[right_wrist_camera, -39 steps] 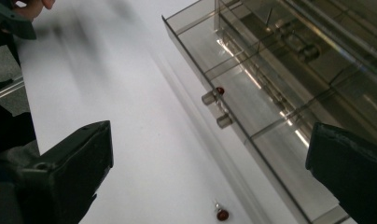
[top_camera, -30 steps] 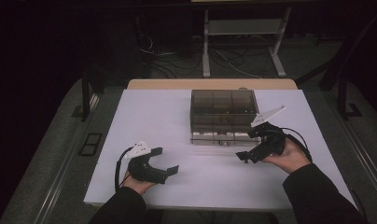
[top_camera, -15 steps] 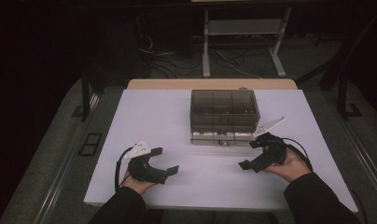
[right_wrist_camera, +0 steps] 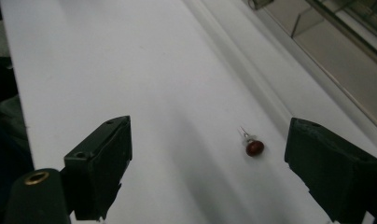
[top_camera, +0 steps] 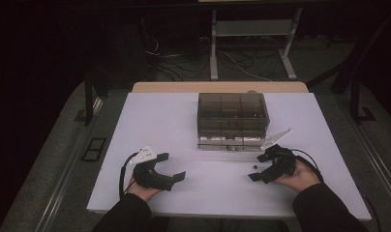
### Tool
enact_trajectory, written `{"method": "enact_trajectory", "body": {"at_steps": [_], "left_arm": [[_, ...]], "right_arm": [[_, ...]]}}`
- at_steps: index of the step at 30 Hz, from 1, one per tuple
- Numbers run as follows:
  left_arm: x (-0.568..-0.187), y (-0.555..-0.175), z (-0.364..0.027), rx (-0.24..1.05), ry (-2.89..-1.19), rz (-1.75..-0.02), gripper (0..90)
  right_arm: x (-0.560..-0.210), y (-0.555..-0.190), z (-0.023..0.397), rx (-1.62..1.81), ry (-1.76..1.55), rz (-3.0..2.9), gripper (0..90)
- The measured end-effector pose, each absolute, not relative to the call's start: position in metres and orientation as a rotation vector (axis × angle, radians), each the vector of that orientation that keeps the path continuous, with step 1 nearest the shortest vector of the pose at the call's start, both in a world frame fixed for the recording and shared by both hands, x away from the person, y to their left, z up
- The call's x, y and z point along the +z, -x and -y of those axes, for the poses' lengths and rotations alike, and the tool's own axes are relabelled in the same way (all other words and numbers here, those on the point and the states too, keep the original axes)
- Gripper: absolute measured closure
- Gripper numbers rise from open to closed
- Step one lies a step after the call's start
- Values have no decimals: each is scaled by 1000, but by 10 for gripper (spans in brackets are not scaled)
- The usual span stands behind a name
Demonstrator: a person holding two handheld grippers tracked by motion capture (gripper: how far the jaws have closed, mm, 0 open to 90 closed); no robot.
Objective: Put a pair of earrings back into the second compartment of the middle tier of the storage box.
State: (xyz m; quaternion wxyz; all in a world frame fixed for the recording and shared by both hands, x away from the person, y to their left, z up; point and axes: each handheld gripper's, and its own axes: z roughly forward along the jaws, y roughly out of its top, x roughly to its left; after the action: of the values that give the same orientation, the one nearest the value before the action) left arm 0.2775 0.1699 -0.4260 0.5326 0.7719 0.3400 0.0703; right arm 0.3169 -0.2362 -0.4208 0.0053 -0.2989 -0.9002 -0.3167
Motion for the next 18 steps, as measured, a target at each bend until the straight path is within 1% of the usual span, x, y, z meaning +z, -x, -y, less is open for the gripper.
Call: {"method": "enact_trajectory", "body": {"at_steps": [1,3,7,11,12,14,15,16,18], "left_arm": [[-426,-278,-170,168,-1842,-810,0],[-426,-277,-170,167,-1840,-811,0],[-426,-278,-170,167,-1841,-811,0],[-426,-278,-170,167,-1844,-809,0],[-426,-278,-170,167,-1844,-809,0],[-426,-278,-170,167,-1844,-808,0],[-426,-278,-170,167,-1843,-809,0],[-426,-278,-170,167,-1843,-809,0],[-426,-278,-170,167,-1844,-808,0]], "right_arm": [[-421,-317,236,-992,936,2819,161],[-424,-318,238,-981,941,2829,209],[-429,-320,240,-974,960,2843,243],[-430,-323,243,-978,969,2844,338],[-430,-323,243,-978,969,2844,338],[-431,-324,243,-979,979,2845,373],[-432,-326,243,-976,979,2848,417],[-432,-326,243,-976,979,2848,417],[-434,-327,242,-974,982,2855,457]]}}
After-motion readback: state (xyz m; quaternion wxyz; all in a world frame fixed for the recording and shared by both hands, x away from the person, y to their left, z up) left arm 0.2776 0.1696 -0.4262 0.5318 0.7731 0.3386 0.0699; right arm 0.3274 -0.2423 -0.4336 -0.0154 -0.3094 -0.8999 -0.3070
